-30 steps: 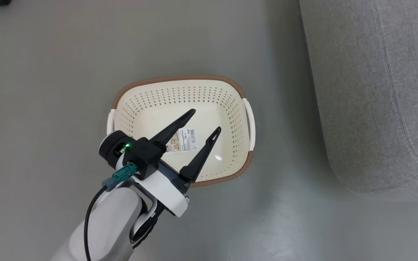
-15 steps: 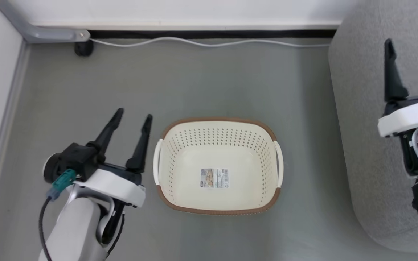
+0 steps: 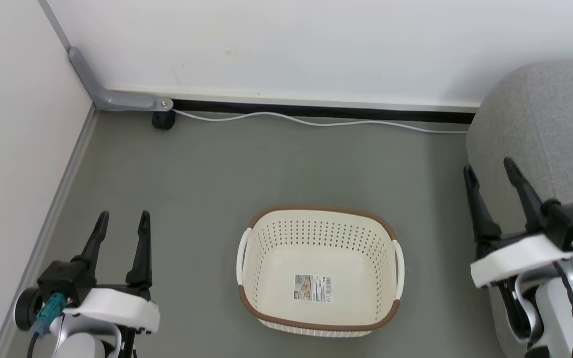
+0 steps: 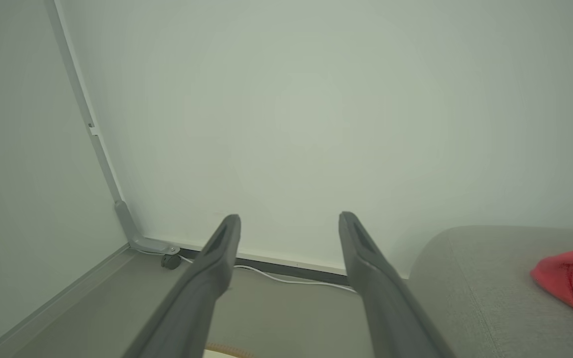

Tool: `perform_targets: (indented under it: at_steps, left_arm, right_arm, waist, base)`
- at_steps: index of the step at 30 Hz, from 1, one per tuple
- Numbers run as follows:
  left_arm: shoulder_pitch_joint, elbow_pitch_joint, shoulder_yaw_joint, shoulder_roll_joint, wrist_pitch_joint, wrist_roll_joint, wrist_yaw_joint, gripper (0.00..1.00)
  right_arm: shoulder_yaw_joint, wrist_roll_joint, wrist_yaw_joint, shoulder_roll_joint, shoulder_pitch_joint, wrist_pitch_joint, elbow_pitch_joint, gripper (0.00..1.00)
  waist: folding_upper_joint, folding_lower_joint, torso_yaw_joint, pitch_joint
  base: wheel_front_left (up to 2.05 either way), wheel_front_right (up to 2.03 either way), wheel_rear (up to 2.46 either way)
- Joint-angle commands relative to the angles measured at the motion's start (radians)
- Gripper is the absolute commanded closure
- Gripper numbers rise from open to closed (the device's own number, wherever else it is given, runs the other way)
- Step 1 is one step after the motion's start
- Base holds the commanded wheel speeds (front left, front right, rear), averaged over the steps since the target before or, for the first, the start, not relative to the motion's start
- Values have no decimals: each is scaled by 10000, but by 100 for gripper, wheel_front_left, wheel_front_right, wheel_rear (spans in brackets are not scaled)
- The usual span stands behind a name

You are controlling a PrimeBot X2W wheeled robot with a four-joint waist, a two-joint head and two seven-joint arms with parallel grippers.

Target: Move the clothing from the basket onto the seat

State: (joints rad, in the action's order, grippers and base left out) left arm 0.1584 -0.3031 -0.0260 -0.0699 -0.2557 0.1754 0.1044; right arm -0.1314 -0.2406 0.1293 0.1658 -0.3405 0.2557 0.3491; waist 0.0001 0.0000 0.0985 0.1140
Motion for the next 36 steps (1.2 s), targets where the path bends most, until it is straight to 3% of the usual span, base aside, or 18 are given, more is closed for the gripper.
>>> perform_targets:
  at_steps: [1, 12, 25, 26, 32, 33, 36]
  left_arm:
    - [-80, 276, -487, -99, -61, -140, -29, 0]
    - [-2078, 526, -1073, 160, -61, -592, -239, 0]
    - [-2286, 790, -784, 195, -61, -395, -206, 0]
    - [-2547, 505, -509, 263, 0, -474, -186, 100]
    - [-2564, -55, -553, 413, 98, -266, -170, 100]
    - [-2471, -22, -582, 402, 293, 454, -149, 100]
    - [-2433, 3, -572, 397, 363, 811, -138, 100]
  right_arm:
    - [-1, -4, 14, -88, 368, 61, -368, 0]
    - [1112, 436, 14, -807, 2810, 61, -886, 0]
    - [1113, 606, 14, -945, 2913, 61, -783, 0]
    - [1302, 562, 0, -1026, 3090, 0, -552, 100]
    - [1270, 352, 0, -1167, 3289, -83, -79, 100]
    - [1332, -335, 1, -1167, 3257, -267, -140, 100]
    - [1354, -674, 1, -1167, 3236, -348, -163, 100]
  waist:
    - [-1, 0, -25, -240]
    - [-1, 0, -327, -1173]
    - [-1, 0, -475, -1328]
    - [-1, 0, -477, -1328]
    - [-1, 0, -492, -1328]
    - [-1, 19, -518, -1341]
    - [-1, 2, -530, -1319]
  base:
    - [0, 0, 0]
    - [0, 0, 0]
    - [0, 0, 0]
    - [0, 0, 0]
    - [0, 0, 0]
    - [0, 0, 0]
    - [0, 0, 0]
